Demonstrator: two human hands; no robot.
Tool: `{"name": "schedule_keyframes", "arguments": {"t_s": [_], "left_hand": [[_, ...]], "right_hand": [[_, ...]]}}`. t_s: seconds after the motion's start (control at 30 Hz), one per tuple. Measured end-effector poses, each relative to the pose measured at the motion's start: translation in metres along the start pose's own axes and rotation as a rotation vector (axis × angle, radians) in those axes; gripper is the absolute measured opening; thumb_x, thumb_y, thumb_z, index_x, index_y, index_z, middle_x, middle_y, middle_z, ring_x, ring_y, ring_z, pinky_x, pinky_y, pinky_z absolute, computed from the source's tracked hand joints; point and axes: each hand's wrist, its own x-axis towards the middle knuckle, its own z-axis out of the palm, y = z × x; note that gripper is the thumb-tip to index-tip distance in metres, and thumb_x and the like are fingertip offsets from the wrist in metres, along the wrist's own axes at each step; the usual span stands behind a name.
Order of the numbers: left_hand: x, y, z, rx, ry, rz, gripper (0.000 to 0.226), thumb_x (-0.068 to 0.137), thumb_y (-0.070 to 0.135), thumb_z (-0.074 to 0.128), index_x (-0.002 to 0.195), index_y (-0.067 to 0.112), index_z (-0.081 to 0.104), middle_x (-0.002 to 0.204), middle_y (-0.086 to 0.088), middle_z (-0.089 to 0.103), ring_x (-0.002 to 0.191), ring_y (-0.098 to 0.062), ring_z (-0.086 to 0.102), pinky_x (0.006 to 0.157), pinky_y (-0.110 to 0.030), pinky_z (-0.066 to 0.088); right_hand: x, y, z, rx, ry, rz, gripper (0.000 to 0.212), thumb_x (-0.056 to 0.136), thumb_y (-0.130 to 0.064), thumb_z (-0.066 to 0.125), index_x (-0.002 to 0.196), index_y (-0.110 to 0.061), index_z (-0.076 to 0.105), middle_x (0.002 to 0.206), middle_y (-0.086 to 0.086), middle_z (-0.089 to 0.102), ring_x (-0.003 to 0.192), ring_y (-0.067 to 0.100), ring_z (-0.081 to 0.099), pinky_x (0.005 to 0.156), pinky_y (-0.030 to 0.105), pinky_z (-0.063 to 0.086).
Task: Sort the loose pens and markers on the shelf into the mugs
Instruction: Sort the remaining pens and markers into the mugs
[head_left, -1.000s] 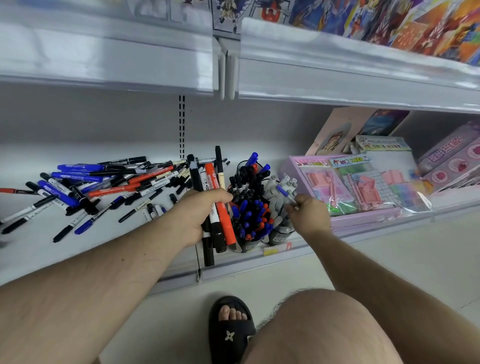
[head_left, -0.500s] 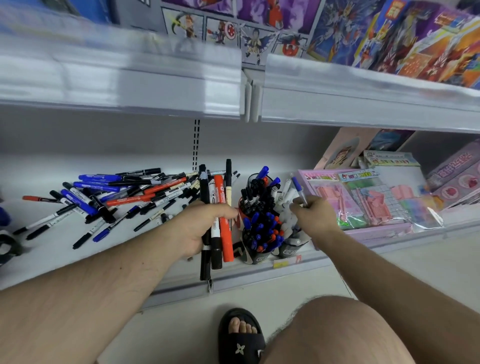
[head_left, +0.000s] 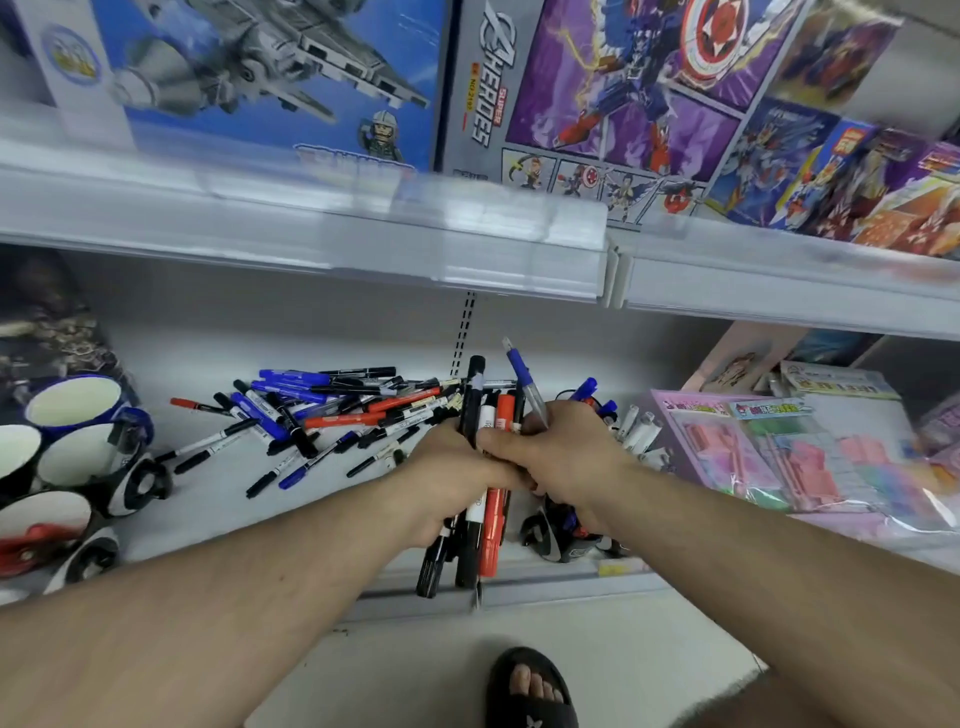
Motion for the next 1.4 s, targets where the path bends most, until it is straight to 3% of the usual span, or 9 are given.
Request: {"name": "schedule_keyframes", "arguments": {"t_s": [0.2, 0.4, 0.53, 0.67, 0.83, 0.97, 1.1, 1.3, 1.4], "left_hand": [[-0.012, 0.006, -0.023, -0.036, -0.073, 0.014, 0.021, 0.079, 0.002, 0.077, 0.093, 0.017, 0.073, 0.082, 0.001, 0.074, 0.076, -0.009, 0.068, 0.065, -0.023, 0.052], [-0.021, -0.001, -0.042, -0.201, -0.164, -0.055, 0.012, 0.084, 0.01, 0.075, 0.091, 0.018, 0.07, 0.077, -0.007, 0.069, 0.07, -0.021, 0.065, 0.07, -0.043, 0.057], [-0.031, -0.002, -0.056, -0.241, -0.148, -0.123, 0.025, 0.069, 0.027, 0.076, 0.09, 0.016, 0.067, 0.066, -0.005, 0.066, 0.061, -0.021, 0.063, 0.06, -0.037, 0.053], [-0.041, -0.003, -0.067, -0.304, -0.121, -0.171, 0.024, 0.066, 0.029, 0.073, 0.083, 0.013, 0.067, 0.062, -0.005, 0.063, 0.055, -0.019, 0.059, 0.054, -0.033, 0.051], [-0.05, -0.006, -0.082, -0.297, -0.11, -0.159, 0.021, 0.068, 0.021, 0.075, 0.087, 0.013, 0.069, 0.076, -0.009, 0.067, 0.066, -0.018, 0.065, 0.053, -0.028, 0.053], [-0.052, -0.012, -0.096, -0.243, -0.004, -0.141, 0.011, 0.082, 0.004, 0.071, 0.082, 0.014, 0.07, 0.077, -0.01, 0.066, 0.076, -0.026, 0.064, 0.055, -0.031, 0.053], [-0.06, -0.016, -0.128, -0.217, 0.14, -0.101, 0.011, 0.082, 0.003, 0.071, 0.088, 0.011, 0.067, 0.071, -0.007, 0.068, 0.069, -0.021, 0.066, 0.06, -0.032, 0.051], [-0.095, -0.023, -0.198, -0.308, 0.418, -0.064, 0.007, 0.084, 0.005, 0.069, 0.087, 0.009, 0.066, 0.068, -0.007, 0.067, 0.055, -0.017, 0.063, 0.052, -0.029, 0.052], [-0.117, -0.033, -0.225, -0.336, 0.492, -0.057, 0.009, 0.084, 0.005, 0.068, 0.091, 0.009, 0.064, 0.072, -0.009, 0.066, 0.058, -0.017, 0.063, 0.05, -0.028, 0.051]], "right_hand": [[0.002, -0.007, 0.021, 0.044, -0.006, -0.066, 0.029, 0.085, -0.026, 0.072, 0.065, -0.013, 0.056, 0.059, 0.004, 0.056, 0.057, 0.016, 0.057, 0.059, 0.035, 0.052], [-0.003, -0.01, 0.032, 0.17, -0.025, -0.026, 0.028, 0.091, -0.016, 0.058, 0.064, -0.012, 0.05, 0.046, -0.004, 0.041, 0.039, 0.008, 0.036, 0.042, 0.024, 0.031], [-0.004, -0.016, 0.041, 0.281, -0.131, 0.015, 0.025, 0.094, -0.014, 0.055, 0.07, -0.013, 0.046, 0.049, -0.003, 0.032, 0.042, 0.012, 0.026, 0.044, 0.027, 0.022], [-0.007, -0.025, 0.052, 0.366, -0.189, 0.011, 0.027, 0.095, -0.013, 0.054, 0.07, -0.012, 0.047, 0.048, -0.002, 0.033, 0.042, 0.011, 0.027, 0.042, 0.025, 0.024], [-0.011, -0.03, 0.066, 0.409, -0.268, 0.012, 0.017, 0.096, -0.015, 0.058, 0.081, -0.007, 0.053, 0.056, 0.004, 0.04, 0.046, 0.014, 0.03, 0.043, 0.026, 0.027], [-0.013, -0.033, 0.077, 0.291, -0.241, -0.031, 0.023, 0.096, -0.027, 0.063, 0.082, -0.01, 0.057, 0.059, 0.004, 0.04, 0.046, 0.013, 0.031, 0.047, 0.027, 0.03], [-0.014, -0.04, 0.102, 0.392, -0.229, 0.144, 0.037, 0.099, -0.042, 0.05, 0.094, -0.009, 0.066, 0.059, 0.003, 0.044, 0.045, 0.013, 0.028, 0.046, 0.026, 0.022], [-0.02, -0.062, 0.165, 0.372, -0.284, 0.071, 0.016, 0.091, -0.011, 0.053, 0.087, -0.008, 0.068, 0.063, 0.005, 0.043, 0.052, 0.016, 0.033, 0.051, 0.03, 0.026], [-0.021, -0.073, 0.2, 0.354, -0.314, -0.1, 0.029, 0.089, 0.004, 0.054, 0.103, -0.011, 0.074, 0.06, -0.005, 0.051, 0.056, 0.014, 0.038, 0.057, 0.029, 0.032]]}}
